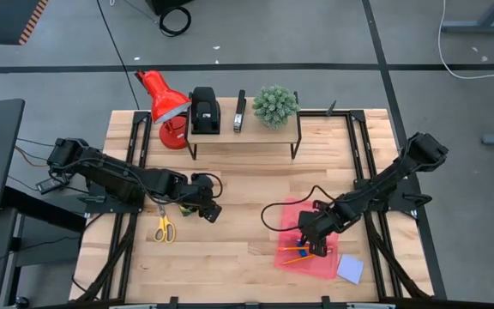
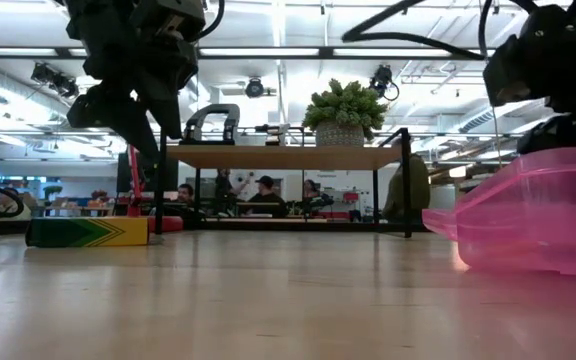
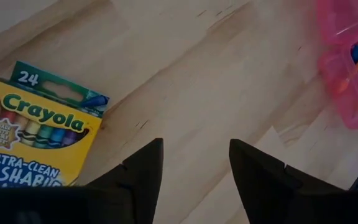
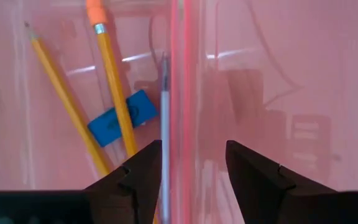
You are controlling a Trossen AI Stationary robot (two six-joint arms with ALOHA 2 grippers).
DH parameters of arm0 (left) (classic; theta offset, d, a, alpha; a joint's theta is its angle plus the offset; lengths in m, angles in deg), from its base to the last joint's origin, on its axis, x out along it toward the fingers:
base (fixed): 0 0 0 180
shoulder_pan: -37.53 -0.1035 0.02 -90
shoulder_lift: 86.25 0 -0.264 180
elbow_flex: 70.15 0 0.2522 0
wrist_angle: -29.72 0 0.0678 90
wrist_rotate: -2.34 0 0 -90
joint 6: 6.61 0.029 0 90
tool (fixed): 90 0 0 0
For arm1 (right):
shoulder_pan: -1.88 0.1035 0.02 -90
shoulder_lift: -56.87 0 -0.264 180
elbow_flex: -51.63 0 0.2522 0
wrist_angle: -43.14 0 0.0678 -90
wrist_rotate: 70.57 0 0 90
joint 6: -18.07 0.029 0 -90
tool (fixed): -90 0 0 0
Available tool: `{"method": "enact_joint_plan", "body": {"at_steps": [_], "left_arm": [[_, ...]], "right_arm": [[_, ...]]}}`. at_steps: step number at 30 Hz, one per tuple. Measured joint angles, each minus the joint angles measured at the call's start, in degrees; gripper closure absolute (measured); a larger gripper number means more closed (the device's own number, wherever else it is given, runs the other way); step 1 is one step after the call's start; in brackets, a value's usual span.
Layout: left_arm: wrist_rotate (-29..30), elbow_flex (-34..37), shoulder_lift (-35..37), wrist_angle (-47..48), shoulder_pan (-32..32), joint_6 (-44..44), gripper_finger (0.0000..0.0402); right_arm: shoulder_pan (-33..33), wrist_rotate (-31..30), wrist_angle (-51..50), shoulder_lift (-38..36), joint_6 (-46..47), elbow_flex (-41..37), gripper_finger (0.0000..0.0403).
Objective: Pack school essentials
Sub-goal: Move the pink supply box to the bottom center of the table
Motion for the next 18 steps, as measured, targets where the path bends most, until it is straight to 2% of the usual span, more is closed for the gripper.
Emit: {"method": "enact_joint_plan", "body": {"at_steps": [9,14,18], "left_arm": [[0.0,0.0,-0.02,-0.56,-0.01,0.24,0.021],[0.0,0.0,-0.02,-0.52,0.26,0.0,0.0214],[0.0,0.0,-0.02,-0.5,0.97,-0.02,0.0215]], "right_arm": [[0.0,0.32,3.42,3.26,-1.35,-0.02,0.0231],[-0.14,1.05,5.49,4.96,-0.45,-0.01,0.0262],[-1.22,1.22,5.3,4.72,-0.33,0.07,0.0301]]}}
